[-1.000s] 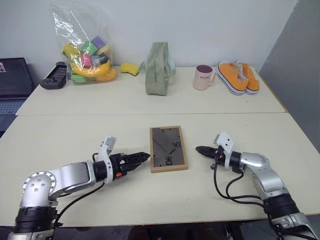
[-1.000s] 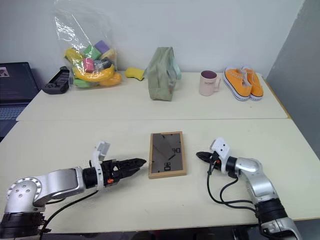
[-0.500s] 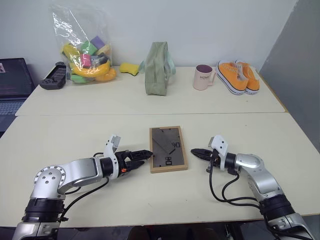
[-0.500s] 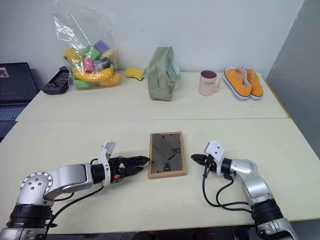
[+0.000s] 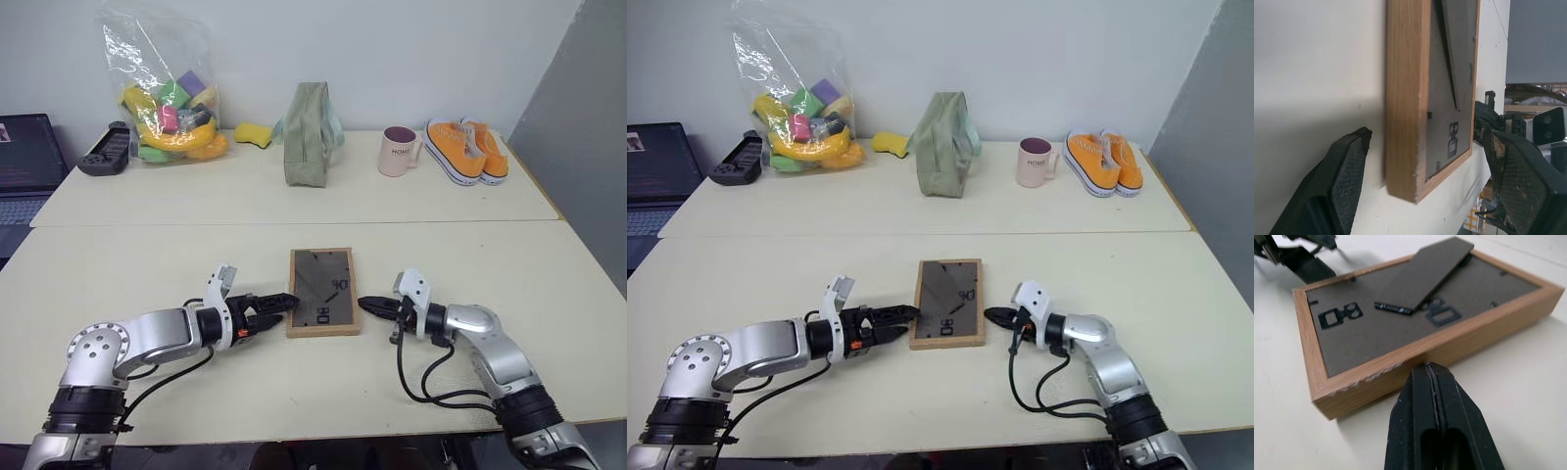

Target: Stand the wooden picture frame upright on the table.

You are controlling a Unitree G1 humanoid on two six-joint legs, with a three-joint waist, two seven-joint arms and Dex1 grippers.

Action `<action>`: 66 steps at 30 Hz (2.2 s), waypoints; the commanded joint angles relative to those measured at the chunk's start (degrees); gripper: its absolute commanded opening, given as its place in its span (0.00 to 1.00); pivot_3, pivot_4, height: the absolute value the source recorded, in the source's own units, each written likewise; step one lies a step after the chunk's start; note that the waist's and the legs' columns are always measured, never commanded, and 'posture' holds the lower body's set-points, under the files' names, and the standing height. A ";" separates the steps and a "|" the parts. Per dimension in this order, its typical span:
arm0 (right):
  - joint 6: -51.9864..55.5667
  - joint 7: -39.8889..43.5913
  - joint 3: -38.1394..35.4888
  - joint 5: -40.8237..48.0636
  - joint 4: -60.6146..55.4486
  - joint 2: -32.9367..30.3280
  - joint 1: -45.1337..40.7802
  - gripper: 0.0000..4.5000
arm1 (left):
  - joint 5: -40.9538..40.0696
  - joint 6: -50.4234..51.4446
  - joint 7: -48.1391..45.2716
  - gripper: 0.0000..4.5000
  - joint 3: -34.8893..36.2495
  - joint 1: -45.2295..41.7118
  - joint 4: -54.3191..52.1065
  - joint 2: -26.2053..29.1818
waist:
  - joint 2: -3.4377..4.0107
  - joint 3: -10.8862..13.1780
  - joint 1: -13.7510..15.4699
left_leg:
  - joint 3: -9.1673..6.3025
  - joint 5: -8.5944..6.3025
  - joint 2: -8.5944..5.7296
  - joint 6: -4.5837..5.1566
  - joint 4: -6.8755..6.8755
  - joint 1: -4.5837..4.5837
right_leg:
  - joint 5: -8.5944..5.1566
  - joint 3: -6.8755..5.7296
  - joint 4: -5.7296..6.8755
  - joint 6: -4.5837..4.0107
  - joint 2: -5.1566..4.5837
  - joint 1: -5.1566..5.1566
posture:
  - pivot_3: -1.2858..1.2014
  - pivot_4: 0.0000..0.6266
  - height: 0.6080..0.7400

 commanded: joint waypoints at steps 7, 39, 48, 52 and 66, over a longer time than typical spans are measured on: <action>2.94 -1.46 -0.14 1.86 -5.74 1.88 -0.73 0.00 | 0.78 -0.33 -0.11 0.86 -0.52 -0.76 2.59 0.10 | 0.10 -0.02 0.19 | -0.16 0.00 0.05 0.00 -0.06 0.00 | -0.15 -0.21 0.09 -0.17 0.06 0.00 | 0.52 0.24 1.00; -1.35 -3.11 5.39 -2.29 -0.63 3.76 0.40 0.00 | -0.48 1.02 -0.31 0.86 1.22 1.32 1.54 0.49 | 0.35 -0.21 -0.06 | -0.21 -0.01 0.03 -0.01 -0.17 0.12 | -0.18 0.06 -0.21 -0.19 0.16 -0.02 | 0.52 0.24 1.00; -0.53 -4.46 5.09 -2.30 -0.54 6.06 -0.10 0.00 | -0.48 1.21 -0.22 0.86 1.63 1.04 1.97 0.19 | 0.36 -0.19 -0.06 | -0.23 -0.01 0.04 -0.01 -0.18 0.11 | -0.20 0.07 -0.08 -0.22 0.19 -0.10 | 0.52 0.24 1.00; -0.78 -4.25 4.60 -2.29 -0.25 5.33 0.13 0.00 | -0.48 1.14 -0.13 0.86 1.70 0.95 2.42 0.21 | 0.37 -0.19 -0.06 | -0.23 -0.01 0.04 -0.01 -0.18 0.11 | -0.20 0.07 -0.07 -0.23 0.19 -0.11 | 0.52 0.24 1.00; -2.21 -3.43 3.27 -1.93 1.32 2.46 0.51 0.00 | -0.48 0.99 -0.73 0.78 2.96 0.94 2.63 -0.14 | 0.37 -0.16 -0.04 | -0.22 -0.01 0.04 -0.02 -0.12 0.08 | -0.20 0.15 0.03 -0.23 0.20 -0.05 | 0.52 0.24 1.00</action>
